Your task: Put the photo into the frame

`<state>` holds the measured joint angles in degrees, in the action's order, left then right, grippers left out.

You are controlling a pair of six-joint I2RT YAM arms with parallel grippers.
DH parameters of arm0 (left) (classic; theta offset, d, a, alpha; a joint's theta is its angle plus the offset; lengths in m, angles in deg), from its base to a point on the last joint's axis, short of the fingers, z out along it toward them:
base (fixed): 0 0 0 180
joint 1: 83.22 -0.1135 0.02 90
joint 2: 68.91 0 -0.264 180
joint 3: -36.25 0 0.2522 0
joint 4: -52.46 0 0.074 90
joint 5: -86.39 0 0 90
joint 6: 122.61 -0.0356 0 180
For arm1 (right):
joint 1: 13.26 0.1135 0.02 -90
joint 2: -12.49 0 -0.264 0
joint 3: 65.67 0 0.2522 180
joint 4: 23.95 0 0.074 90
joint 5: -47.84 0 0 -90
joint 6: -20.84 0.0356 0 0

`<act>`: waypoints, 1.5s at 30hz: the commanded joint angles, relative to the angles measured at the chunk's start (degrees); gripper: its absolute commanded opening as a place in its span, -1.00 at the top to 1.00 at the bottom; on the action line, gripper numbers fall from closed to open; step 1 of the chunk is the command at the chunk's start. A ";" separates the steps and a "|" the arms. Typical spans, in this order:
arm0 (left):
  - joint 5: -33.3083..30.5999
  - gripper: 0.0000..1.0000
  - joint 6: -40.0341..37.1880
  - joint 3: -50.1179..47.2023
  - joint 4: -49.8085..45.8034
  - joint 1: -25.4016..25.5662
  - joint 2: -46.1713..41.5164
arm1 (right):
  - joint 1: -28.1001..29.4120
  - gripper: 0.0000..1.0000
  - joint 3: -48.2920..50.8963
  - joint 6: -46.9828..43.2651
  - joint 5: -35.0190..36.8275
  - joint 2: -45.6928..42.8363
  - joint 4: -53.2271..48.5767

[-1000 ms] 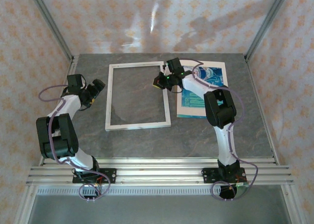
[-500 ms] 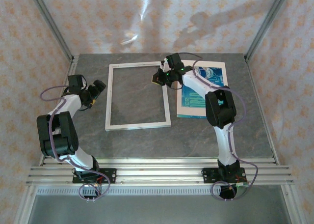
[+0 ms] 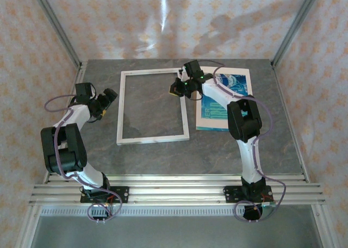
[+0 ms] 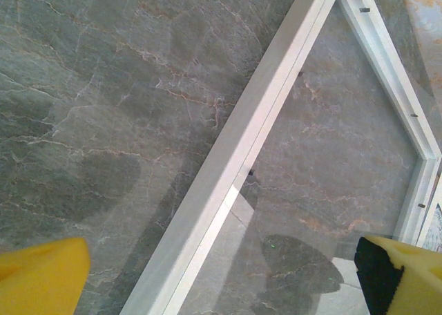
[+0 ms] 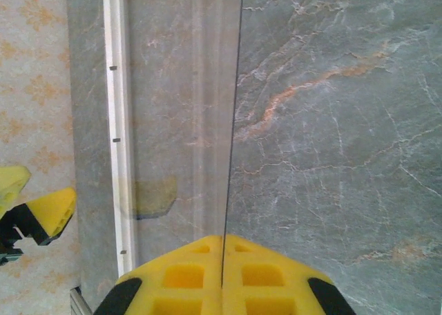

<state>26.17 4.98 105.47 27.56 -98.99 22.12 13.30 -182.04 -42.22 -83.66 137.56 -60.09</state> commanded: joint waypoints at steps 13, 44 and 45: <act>1.25 -0.99 0.21 0.66 1.30 -0.23 0.95 | -0.28 1.00 1.88 -0.99 2.85 -2.38 -0.15; 2.21 -0.99 0.12 0.69 1.38 -0.26 1.70 | -0.37 1.00 3.77 -4.24 6.12 -3.76 2.52; 2.21 -0.99 0.12 0.67 1.42 -0.29 1.70 | -0.44 1.00 3.89 -4.34 6.24 -3.87 2.54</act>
<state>27.55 5.00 105.47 27.78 -98.99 23.23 13.30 -178.26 -45.28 -79.59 137.13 -57.44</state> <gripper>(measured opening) 0.997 0.044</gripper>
